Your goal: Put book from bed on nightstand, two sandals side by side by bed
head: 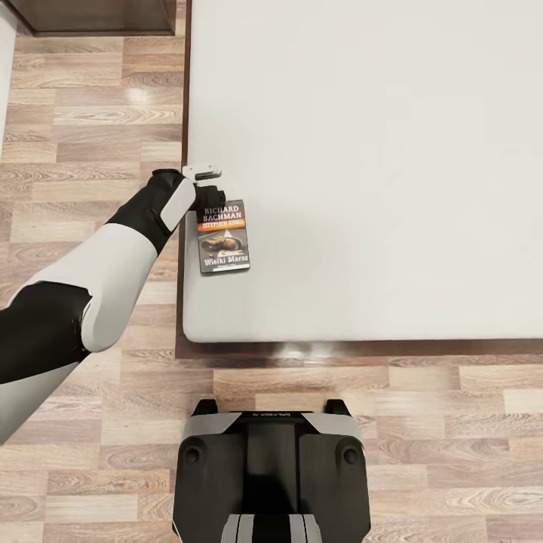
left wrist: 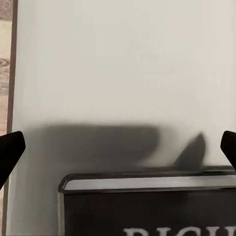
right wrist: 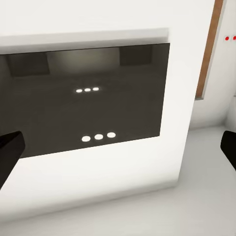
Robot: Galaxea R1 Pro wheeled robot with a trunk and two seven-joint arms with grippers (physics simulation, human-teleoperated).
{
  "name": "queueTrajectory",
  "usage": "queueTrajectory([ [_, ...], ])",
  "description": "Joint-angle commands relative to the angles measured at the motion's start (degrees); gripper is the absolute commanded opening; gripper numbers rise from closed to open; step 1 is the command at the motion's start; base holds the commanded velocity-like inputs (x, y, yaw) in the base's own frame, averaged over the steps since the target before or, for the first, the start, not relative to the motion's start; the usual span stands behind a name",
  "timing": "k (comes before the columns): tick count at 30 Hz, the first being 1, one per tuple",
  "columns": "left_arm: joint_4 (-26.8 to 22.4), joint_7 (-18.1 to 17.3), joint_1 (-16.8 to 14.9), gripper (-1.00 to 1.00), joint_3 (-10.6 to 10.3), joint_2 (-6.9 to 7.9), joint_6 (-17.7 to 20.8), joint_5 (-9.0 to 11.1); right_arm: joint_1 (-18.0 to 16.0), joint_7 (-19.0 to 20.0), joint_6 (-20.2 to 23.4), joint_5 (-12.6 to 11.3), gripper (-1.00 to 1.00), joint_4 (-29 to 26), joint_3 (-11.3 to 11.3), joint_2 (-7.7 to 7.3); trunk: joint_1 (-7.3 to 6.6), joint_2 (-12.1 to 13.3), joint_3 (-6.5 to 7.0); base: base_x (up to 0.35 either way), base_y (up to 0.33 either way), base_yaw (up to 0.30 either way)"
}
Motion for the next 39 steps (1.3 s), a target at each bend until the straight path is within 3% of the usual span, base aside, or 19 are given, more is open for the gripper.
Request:
queueTrajectory([
  [1,-0.02,0.42,0.02,1.0,-0.49,0.05,0.4,0.49,0.03,-0.16,0.18,-0.17,1.0,-0.08,-0.02,0.0,0.02,-0.03,-0.02,-0.035,0.0,0.0],
  [39,0.36,0.33,0.07,1.0,-0.49,-0.02,-1.18,0.4,0.03,-0.11,0.24,-0.17,1.0,-0.21,0.23,0.0,0.02,-0.03,-0.02,-0.03,0.0,0.0],
])
